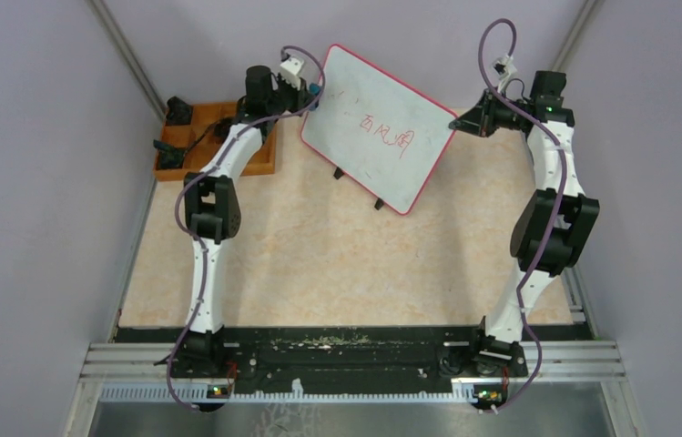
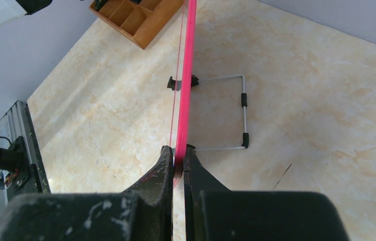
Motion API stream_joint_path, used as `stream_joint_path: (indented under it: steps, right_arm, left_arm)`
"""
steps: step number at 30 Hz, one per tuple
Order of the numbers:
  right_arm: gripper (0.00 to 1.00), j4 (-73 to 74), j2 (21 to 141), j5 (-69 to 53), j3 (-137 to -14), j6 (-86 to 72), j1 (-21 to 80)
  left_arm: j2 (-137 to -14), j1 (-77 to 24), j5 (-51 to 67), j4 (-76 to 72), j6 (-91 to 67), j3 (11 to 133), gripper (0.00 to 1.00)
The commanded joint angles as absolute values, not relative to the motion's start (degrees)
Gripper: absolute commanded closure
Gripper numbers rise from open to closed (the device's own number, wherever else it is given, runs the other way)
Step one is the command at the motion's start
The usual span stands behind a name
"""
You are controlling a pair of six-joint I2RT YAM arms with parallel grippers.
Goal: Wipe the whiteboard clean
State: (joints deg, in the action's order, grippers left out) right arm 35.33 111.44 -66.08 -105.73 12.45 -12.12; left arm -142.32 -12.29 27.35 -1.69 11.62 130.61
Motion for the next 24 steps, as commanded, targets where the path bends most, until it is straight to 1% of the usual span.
stream_joint_path:
  steps: [1, 17, 24]
  right_arm:
    - [1.00, 41.18, 109.34, -69.02, -104.23, 17.89, -9.67]
    - [1.00, 53.05, 112.27, -69.78, -109.76, 28.13, -9.68]
    - [1.00, 51.65, 112.78, -68.94, -110.07, 26.61, -9.66]
  left_arm:
    - [-143.43, -14.89, 28.49, -3.11, 12.15, 132.92, 1.00]
    - [-144.35, -16.13, 29.13, -3.58, 12.00, 134.26, 1.00]
    - [-144.38, -16.17, 29.46, -3.78, 11.70, 133.96, 1.00]
